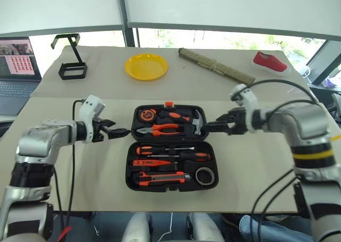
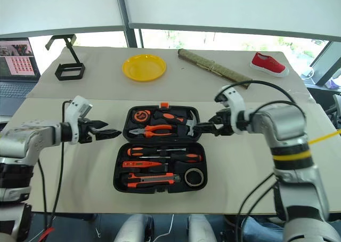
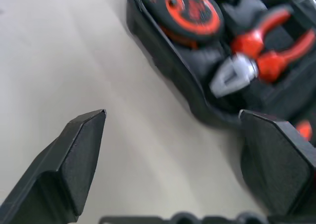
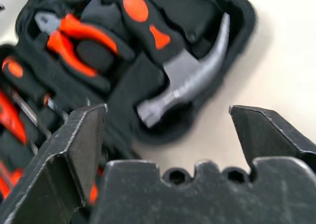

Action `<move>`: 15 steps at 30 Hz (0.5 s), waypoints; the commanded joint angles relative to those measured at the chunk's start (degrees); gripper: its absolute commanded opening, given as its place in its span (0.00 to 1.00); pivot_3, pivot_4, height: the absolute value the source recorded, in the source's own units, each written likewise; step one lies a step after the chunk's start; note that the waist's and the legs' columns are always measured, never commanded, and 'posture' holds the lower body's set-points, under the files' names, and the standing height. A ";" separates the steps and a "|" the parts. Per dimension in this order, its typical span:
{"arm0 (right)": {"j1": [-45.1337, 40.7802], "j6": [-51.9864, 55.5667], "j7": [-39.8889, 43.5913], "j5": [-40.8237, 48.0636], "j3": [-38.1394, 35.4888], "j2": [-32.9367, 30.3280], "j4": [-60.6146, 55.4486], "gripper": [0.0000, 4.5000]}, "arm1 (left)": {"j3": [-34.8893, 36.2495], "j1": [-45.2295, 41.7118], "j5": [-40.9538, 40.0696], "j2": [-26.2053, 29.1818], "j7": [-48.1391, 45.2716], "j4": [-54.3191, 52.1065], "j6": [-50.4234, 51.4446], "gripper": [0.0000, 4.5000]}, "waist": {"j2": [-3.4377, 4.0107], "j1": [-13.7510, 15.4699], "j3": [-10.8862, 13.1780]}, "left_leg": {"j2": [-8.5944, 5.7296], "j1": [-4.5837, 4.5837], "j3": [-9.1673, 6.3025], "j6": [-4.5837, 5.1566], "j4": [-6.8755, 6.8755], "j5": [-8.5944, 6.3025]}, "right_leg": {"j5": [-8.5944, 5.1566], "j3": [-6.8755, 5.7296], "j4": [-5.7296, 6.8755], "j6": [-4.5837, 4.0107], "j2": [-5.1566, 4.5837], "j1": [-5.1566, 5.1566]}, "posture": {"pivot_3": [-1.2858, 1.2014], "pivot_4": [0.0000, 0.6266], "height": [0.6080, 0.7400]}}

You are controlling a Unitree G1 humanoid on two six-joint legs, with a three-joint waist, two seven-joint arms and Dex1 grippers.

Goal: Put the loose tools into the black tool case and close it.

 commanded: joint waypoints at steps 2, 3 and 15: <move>-3.19 1.12 -3.62 -2.64 1.42 1.51 5.54 1.00 | -0.94 -2.46 1.31 -3.44 6.24 -0.03 3.89 1.00 | -0.01 0.05 0.00 | 0.00 -0.17 -0.01 0.00 0.02 0.00 | 0.01 -0.03 0.05 0.03 -0.03 -0.10 | 0.52 0.24 1.00; -3.55 1.03 -4.03 -3.02 1.71 1.78 6.44 1.00 | -1.04 -2.57 1.27 -3.79 6.72 0.05 4.27 1.00 | -0.01 -0.01 0.00 | 0.00 -0.24 -0.01 -0.02 0.02 0.01 | 0.02 -0.03 0.04 0.04 -0.04 -0.15 | 0.52 0.24 1.00; -4.14 2.39 -8.34 -5.34 1.80 4.09 11.97 0.53 | -1.25 -4.08 0.95 -6.47 10.39 1.10 6.03 0.68 | 0.00 0.03 0.00 | -0.05 -0.04 -0.01 -0.09 0.03 0.06 | 0.03 -0.05 -0.06 0.05 -0.08 0.01 | 0.52 0.24 1.00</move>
